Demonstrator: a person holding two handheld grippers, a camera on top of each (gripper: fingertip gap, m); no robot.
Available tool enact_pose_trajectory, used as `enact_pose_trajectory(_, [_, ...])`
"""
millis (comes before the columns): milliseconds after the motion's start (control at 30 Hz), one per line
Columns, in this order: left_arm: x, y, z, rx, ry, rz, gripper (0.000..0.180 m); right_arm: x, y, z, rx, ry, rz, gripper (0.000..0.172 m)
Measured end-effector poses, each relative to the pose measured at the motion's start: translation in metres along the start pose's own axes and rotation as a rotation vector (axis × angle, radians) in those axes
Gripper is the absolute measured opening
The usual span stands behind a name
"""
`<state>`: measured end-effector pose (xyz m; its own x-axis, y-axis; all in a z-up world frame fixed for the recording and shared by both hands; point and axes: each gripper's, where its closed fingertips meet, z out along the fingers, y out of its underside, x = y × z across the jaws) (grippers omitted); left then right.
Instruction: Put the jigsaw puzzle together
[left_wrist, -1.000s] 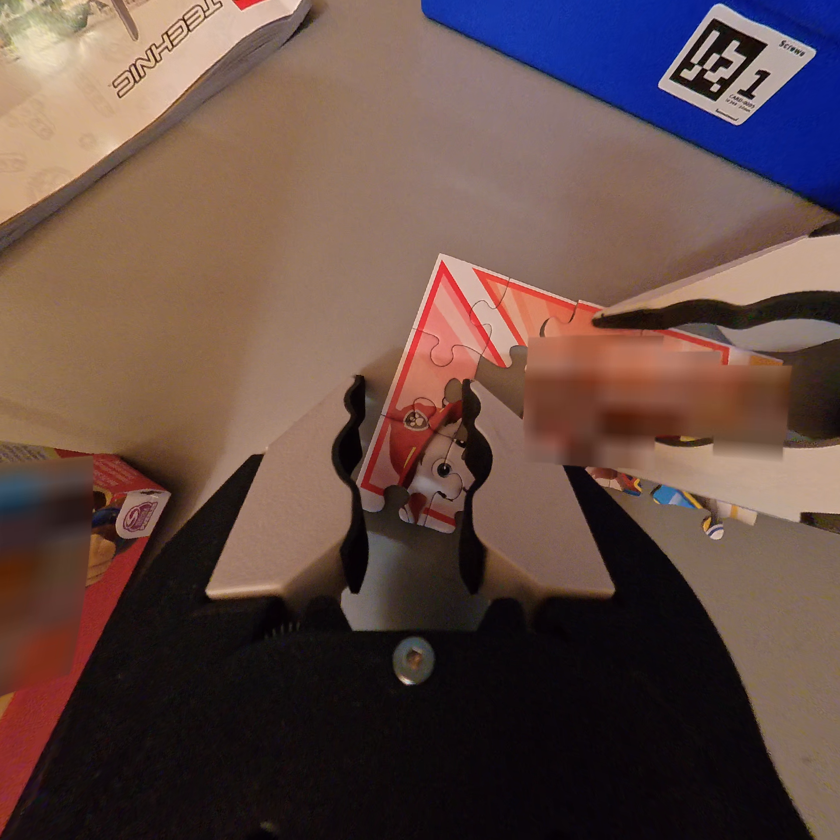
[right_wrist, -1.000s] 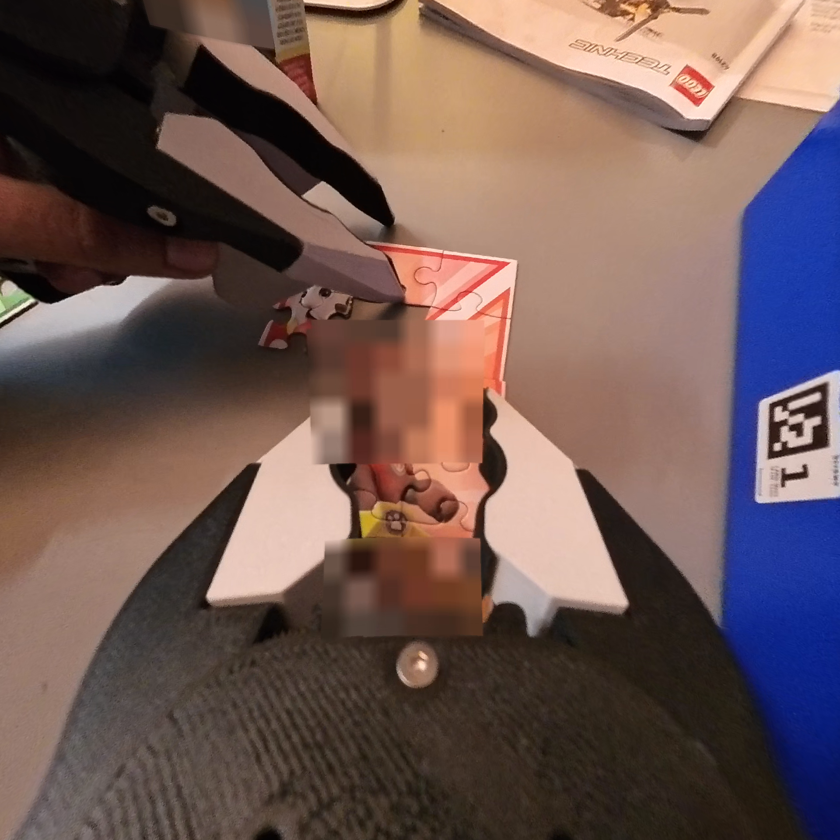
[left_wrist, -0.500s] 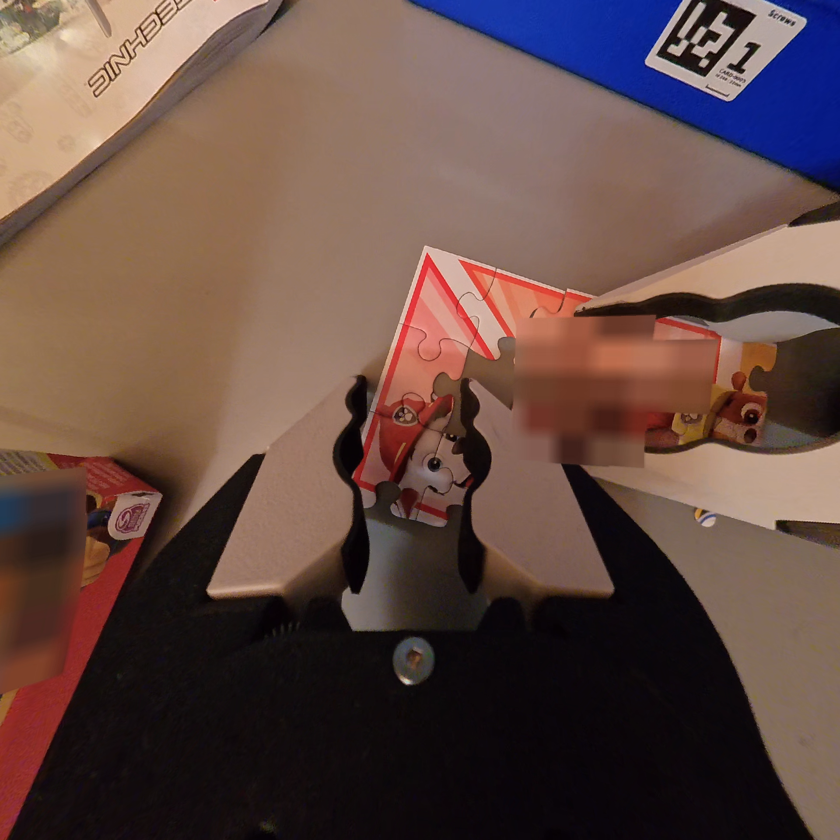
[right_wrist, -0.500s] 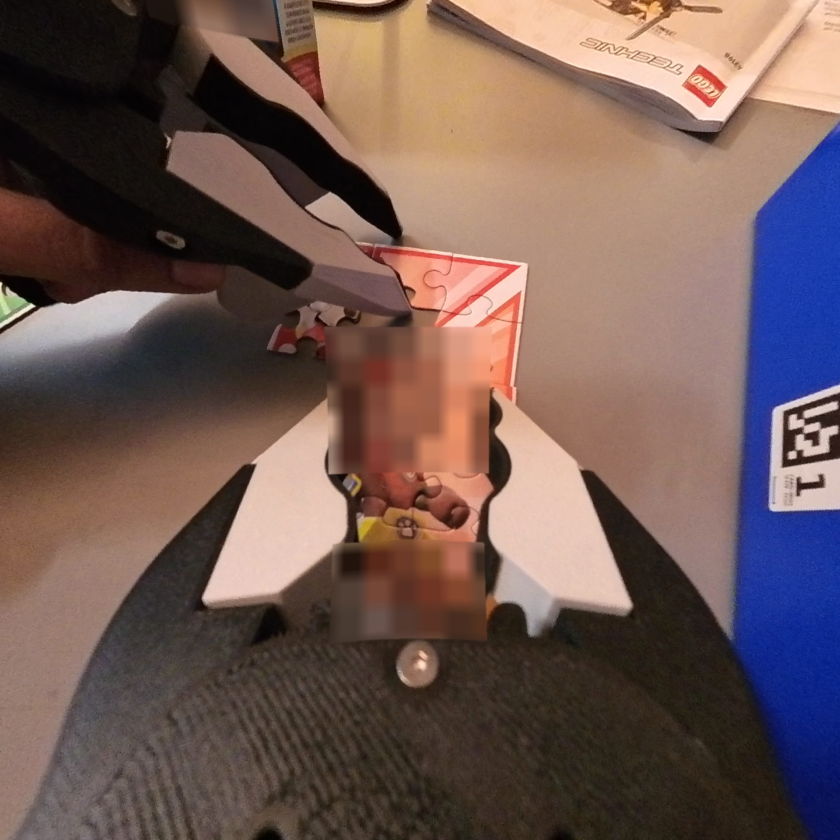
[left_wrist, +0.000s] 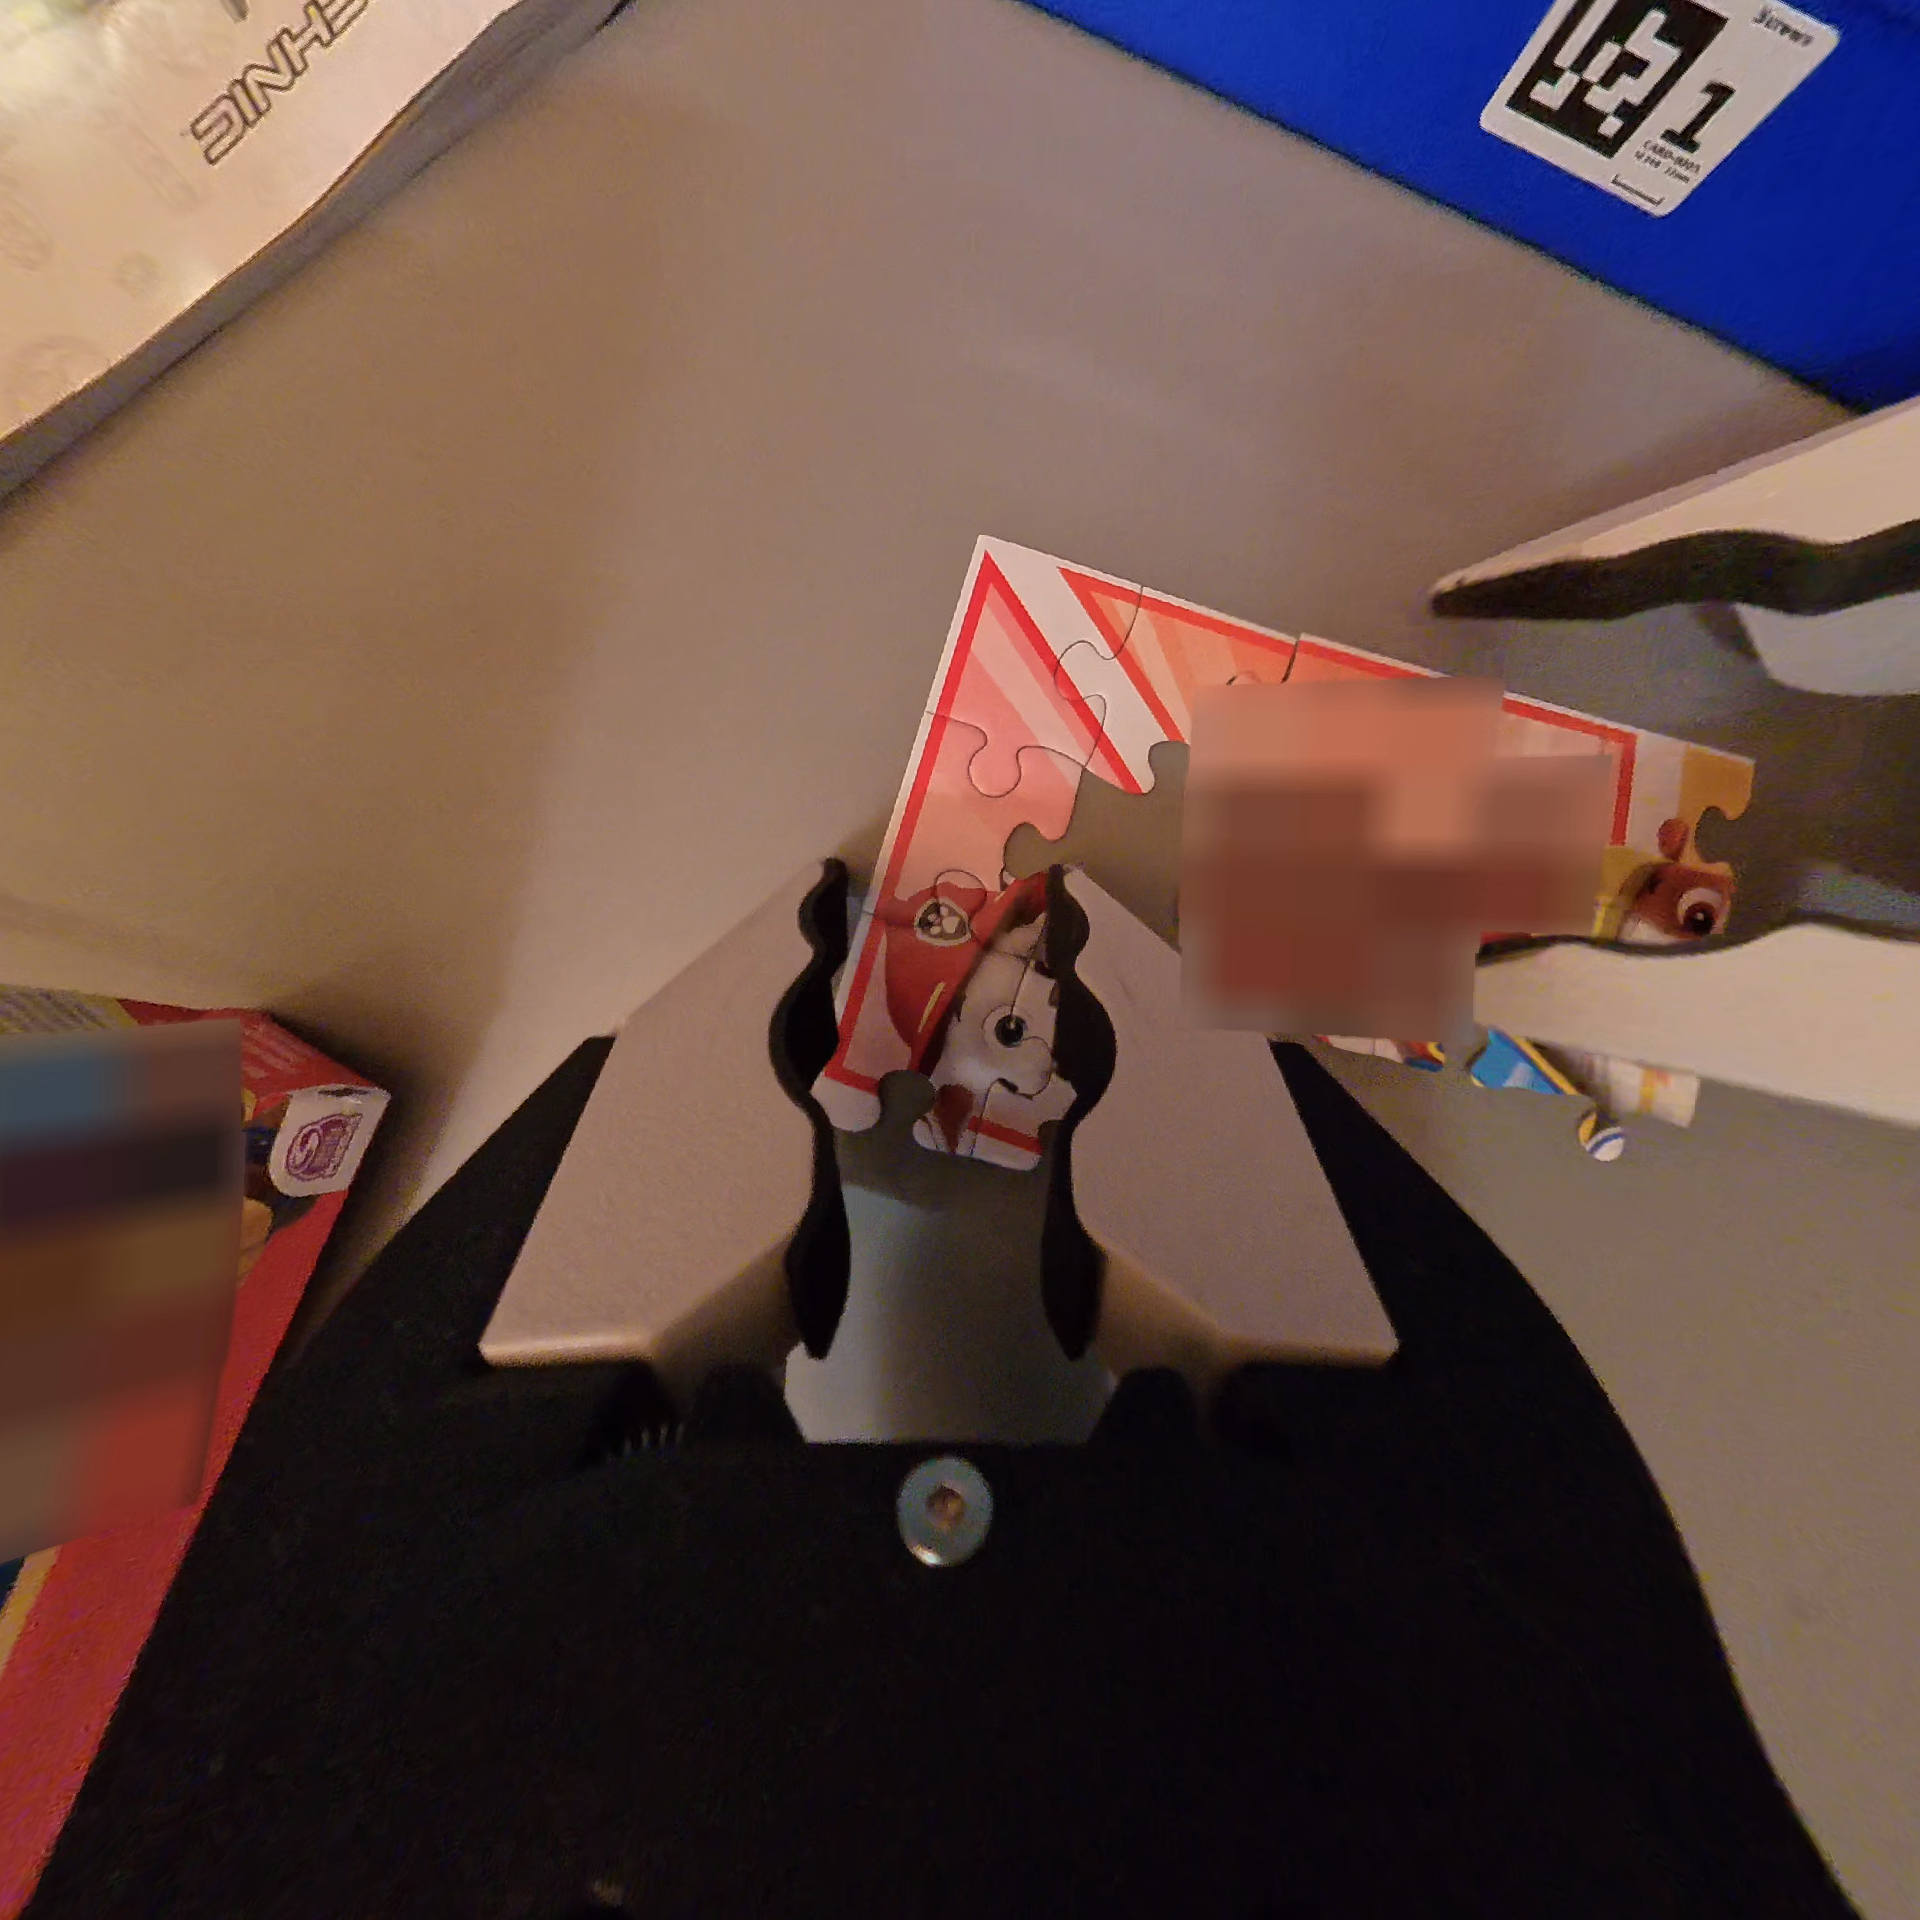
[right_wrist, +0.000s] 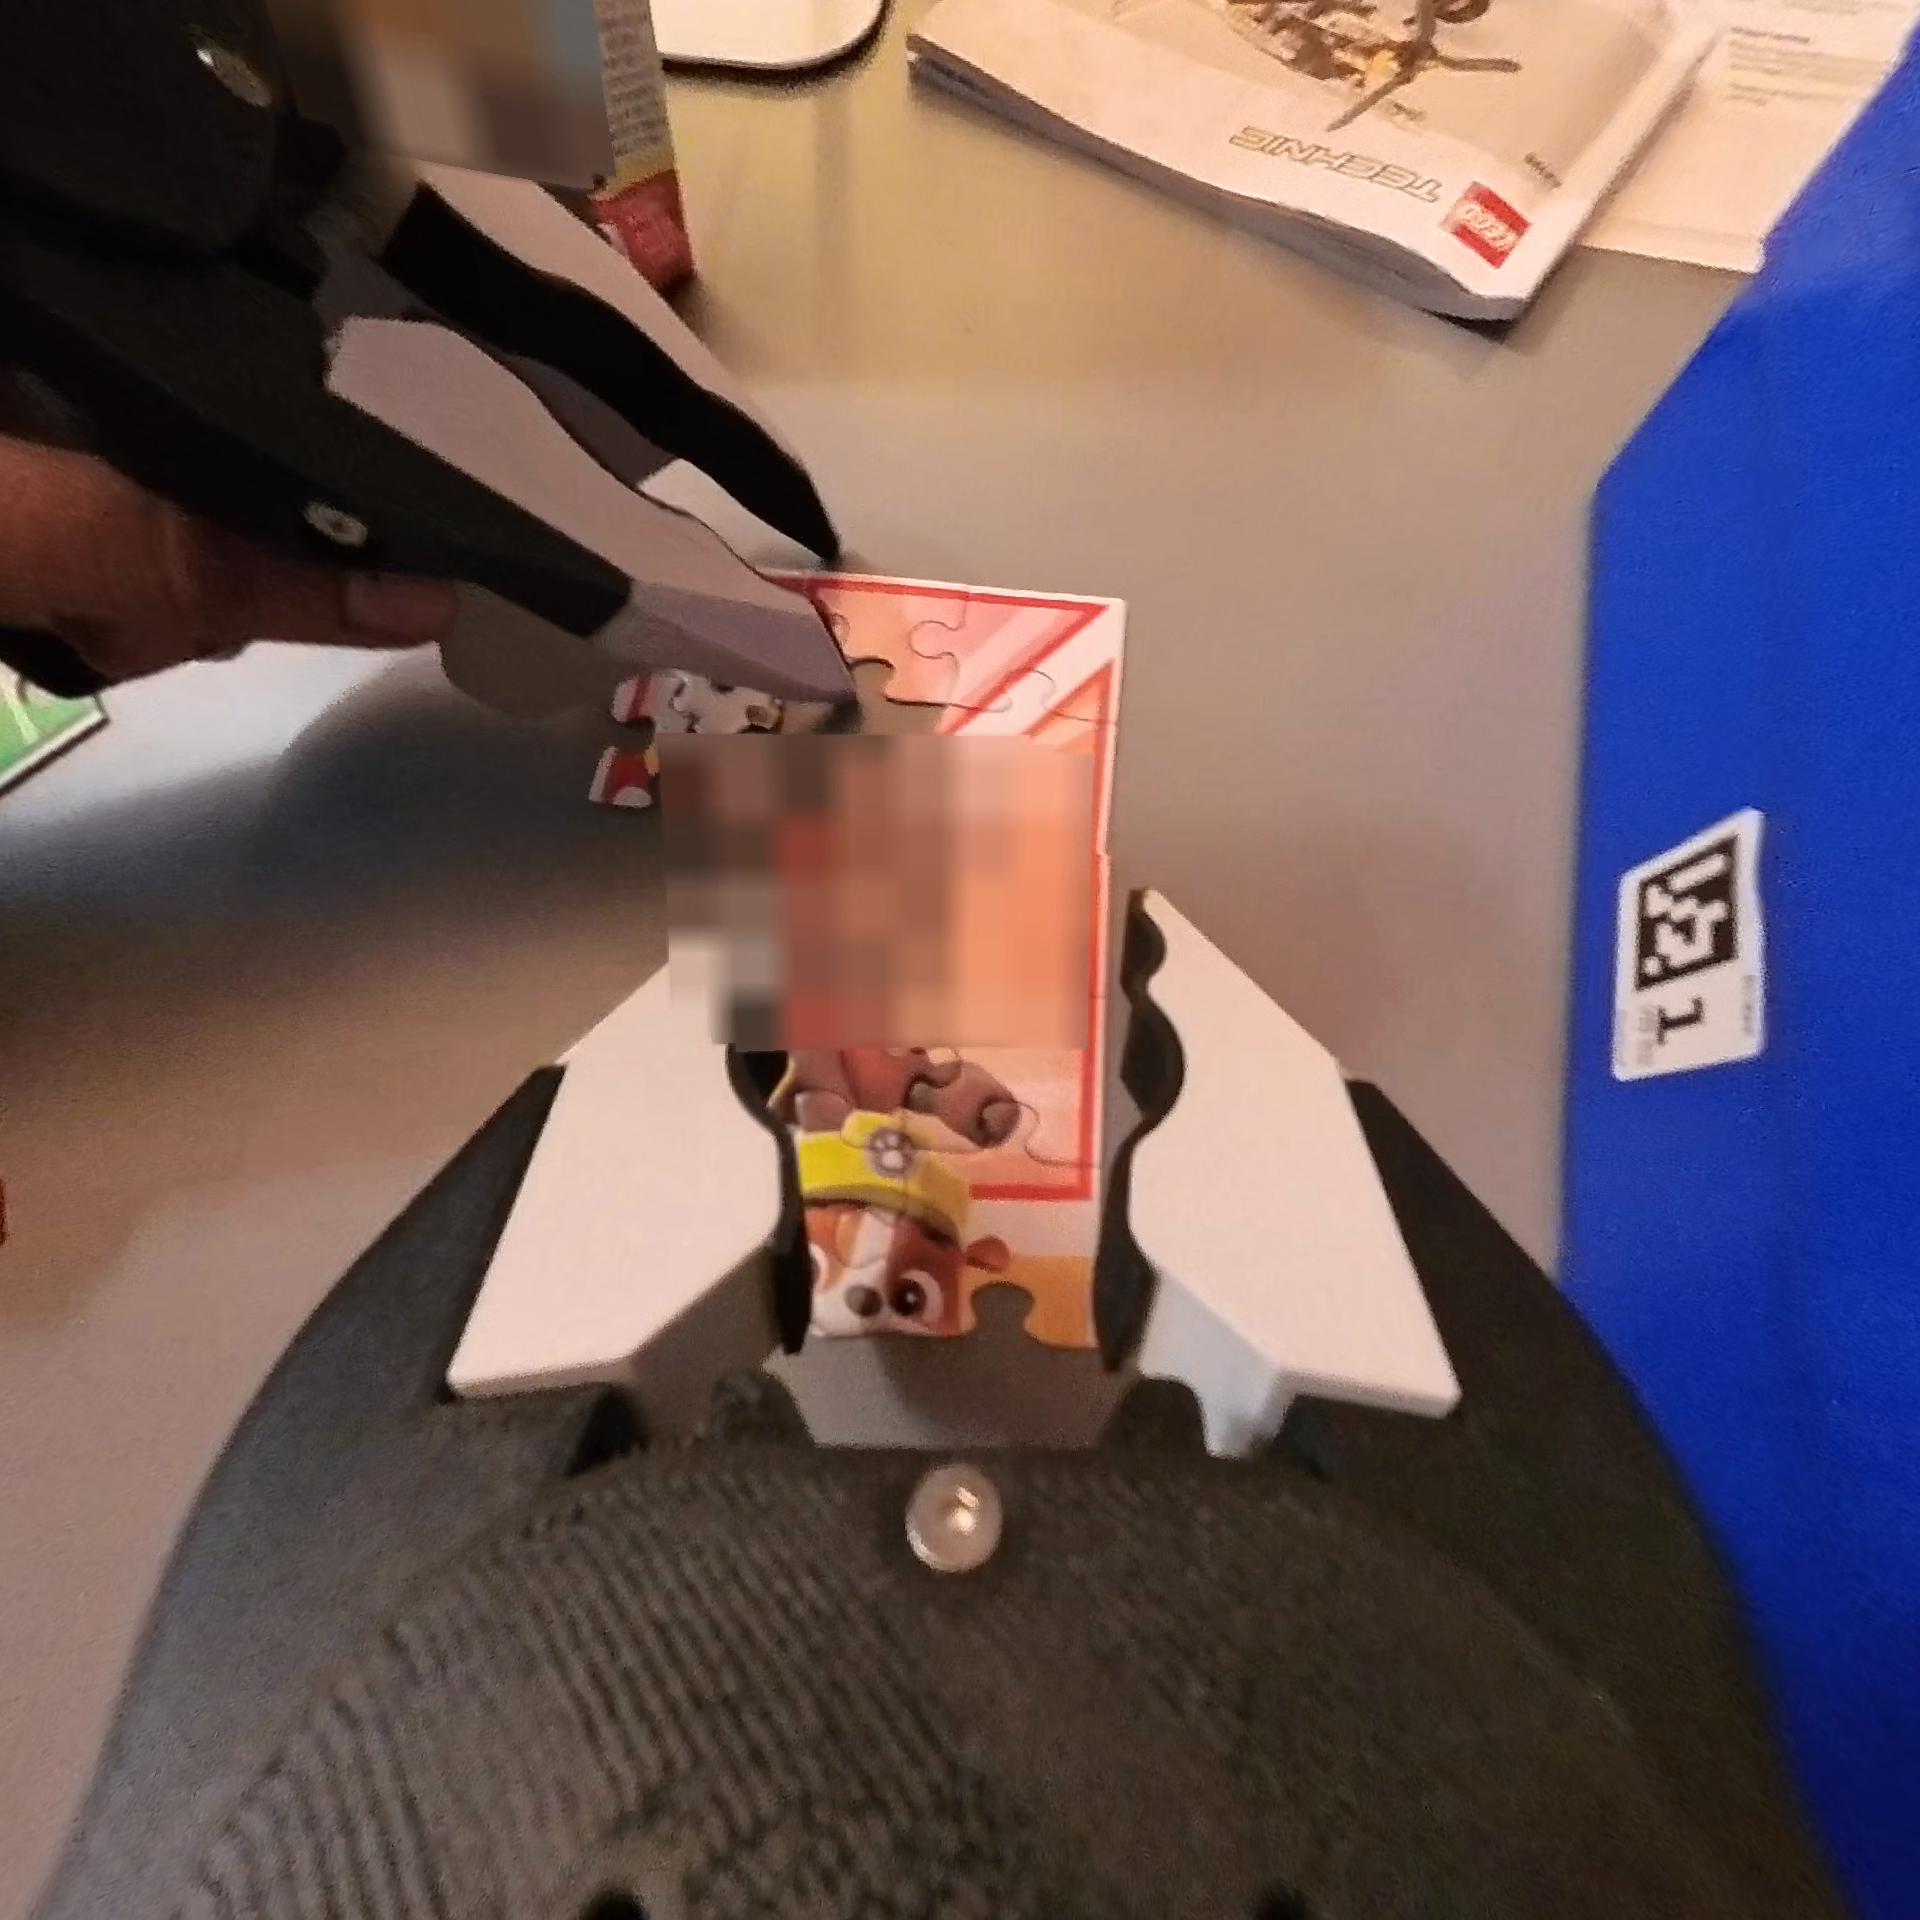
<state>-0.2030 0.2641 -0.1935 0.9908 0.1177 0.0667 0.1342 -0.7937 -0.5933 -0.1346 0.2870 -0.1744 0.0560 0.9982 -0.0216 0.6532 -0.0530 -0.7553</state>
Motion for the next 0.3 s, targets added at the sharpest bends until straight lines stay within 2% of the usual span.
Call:
enact_pose_trajectory(33, [-0.001, 0.0, 0.0, 0.005, 0.006, -0.009, 0.035, 0.004, 0.002, -0.001, -0.005, 0.006, 0.006, 0.063])
enact_pose_trajectory(300, [0.001, 0.0, -0.001, -0.003, 0.013, -0.004, 0.034, 0.002, 0.016, 0.005, -0.041, -0.008, 0.041, 0.066])
